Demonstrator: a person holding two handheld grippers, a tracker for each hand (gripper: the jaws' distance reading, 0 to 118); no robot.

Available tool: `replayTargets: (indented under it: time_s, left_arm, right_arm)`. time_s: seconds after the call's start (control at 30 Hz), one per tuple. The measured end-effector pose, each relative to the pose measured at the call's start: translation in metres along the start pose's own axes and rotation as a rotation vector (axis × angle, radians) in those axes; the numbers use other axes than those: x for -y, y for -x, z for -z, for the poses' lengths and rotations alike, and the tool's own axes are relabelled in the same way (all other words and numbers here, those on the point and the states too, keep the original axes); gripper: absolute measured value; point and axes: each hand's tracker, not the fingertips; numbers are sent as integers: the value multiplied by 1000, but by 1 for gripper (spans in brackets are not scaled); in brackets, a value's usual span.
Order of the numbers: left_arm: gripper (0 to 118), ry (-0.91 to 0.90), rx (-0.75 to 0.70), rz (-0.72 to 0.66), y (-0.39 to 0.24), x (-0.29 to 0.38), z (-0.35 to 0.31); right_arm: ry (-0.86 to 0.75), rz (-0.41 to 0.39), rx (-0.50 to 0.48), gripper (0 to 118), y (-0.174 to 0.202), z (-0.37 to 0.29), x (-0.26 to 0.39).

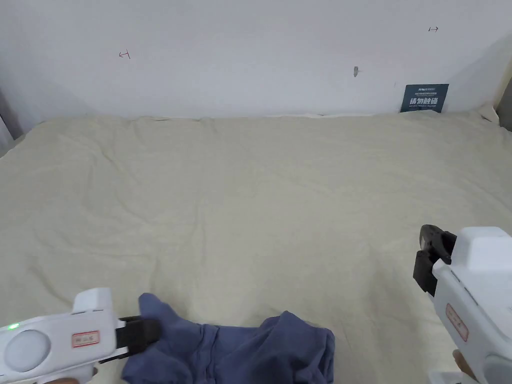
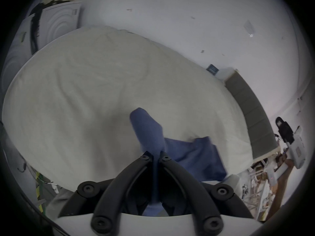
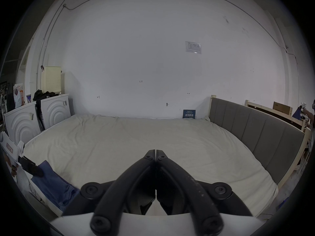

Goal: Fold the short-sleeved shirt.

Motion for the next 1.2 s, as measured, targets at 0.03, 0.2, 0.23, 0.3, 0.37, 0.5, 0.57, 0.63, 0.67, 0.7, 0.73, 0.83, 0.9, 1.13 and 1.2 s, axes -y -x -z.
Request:
replayTargets:
  time_s: [0.03, 0.2, 0.23, 0.3, 0.37, 0.5, 0.57, 0.63, 0.67, 0.7, 0.73, 0.83, 0.9, 1.13, 1.2]
  left_arm:
    - [7, 11, 29, 19, -11, -6, 5]
    - [7, 73, 118, 115, -80, -9, 37]
    - [7, 94, 139, 133, -93, -7, 46]
    - [7, 136, 159, 143, -114, -4, 66]
    - [7, 187, 142, 169, -135, 5, 90]
    - [7, 266, 79, 217, -161, 25, 142]
    - [7, 299, 75, 221, -170, 36, 165]
    - [7, 312, 60, 217, -175, 44, 179]
    - [8, 314, 57, 220, -176, 47, 184]
    - [9, 314, 58, 217, -182, 51, 175]
    - [9, 313, 56, 214, -183, 51, 177]
    - [49, 309, 140, 123, -175, 45, 181]
    - [85, 283, 204, 87, -178, 40, 173]
    - [113, -9, 176, 209, -185, 20, 101]
    - [110, -89, 132, 253, -179, 19, 88]
  right_arm:
    - [-1, 4, -2, 1, -1, -1, 0]
    - [-4, 14, 9, 1, -10, -6, 1]
    - [-5, 18, 13, 1, -13, -7, 2]
    - [-6, 20, 24, 1, -17, -9, 2]
    - [-4, 25, 35, 1, -22, -11, 3]
    - [1, 28, 57, 1, -30, -14, 5]
    - [5, 27, 65, 1, -34, -16, 6]
    - [8, 28, 73, 1, -37, -17, 8]
    - [11, 30, 78, 1, -38, -17, 9]
    - [13, 31, 80, 1, -40, -18, 9]
    - [16, 32, 83, 1, -40, -18, 10]
    - [19, 33, 89, 1, -42, -19, 11]
    - [21, 32, 89, 1, -42, -19, 11]
    - [8, 30, 80, 1, -38, -20, 6]
    - [2, 29, 75, 1, -37, -20, 5]
